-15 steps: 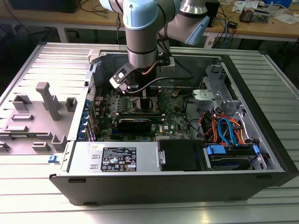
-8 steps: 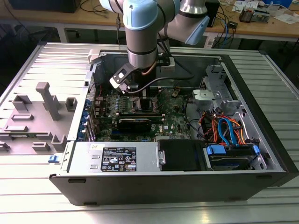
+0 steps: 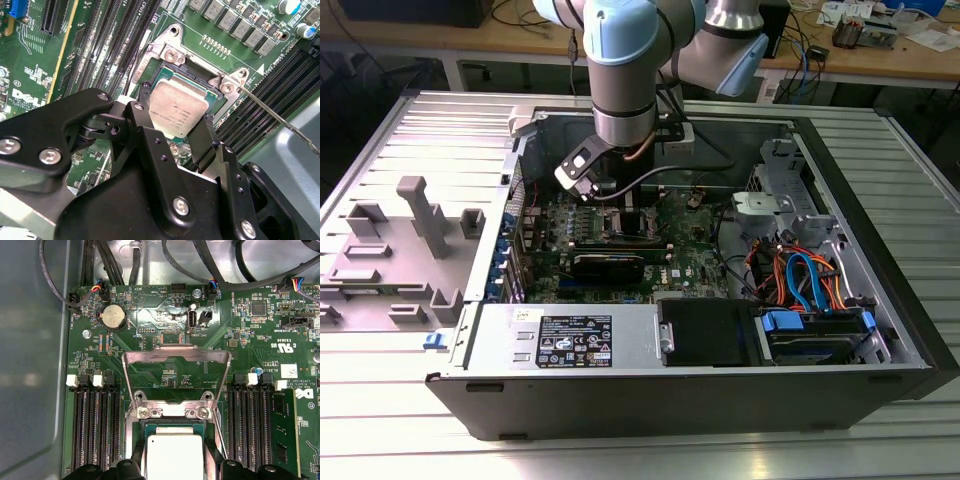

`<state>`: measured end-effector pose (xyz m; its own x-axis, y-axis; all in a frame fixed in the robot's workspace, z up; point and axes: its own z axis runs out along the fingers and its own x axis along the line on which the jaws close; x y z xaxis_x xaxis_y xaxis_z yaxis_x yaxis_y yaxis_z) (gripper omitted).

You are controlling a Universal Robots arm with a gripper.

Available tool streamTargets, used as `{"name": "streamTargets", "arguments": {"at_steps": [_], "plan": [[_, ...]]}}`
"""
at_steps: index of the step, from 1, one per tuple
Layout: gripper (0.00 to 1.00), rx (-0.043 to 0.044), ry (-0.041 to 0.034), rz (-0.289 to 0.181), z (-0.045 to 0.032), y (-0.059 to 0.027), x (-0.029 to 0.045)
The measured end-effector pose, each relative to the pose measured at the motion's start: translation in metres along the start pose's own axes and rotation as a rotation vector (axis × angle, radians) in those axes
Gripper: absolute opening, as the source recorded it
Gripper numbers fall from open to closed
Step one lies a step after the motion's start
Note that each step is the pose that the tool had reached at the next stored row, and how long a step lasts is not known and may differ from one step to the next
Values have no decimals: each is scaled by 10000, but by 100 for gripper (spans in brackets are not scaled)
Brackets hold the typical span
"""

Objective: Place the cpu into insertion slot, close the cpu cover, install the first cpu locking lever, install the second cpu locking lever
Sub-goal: 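Place the cpu into insertion slot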

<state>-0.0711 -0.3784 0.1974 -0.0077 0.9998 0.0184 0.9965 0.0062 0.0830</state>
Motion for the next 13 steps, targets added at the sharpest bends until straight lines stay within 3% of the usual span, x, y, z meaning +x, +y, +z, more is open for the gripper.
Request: {"name": "streamTargets", "arguments": {"at_steps": [13], "plan": [[55,1,10,78,-8,0,0]]}}
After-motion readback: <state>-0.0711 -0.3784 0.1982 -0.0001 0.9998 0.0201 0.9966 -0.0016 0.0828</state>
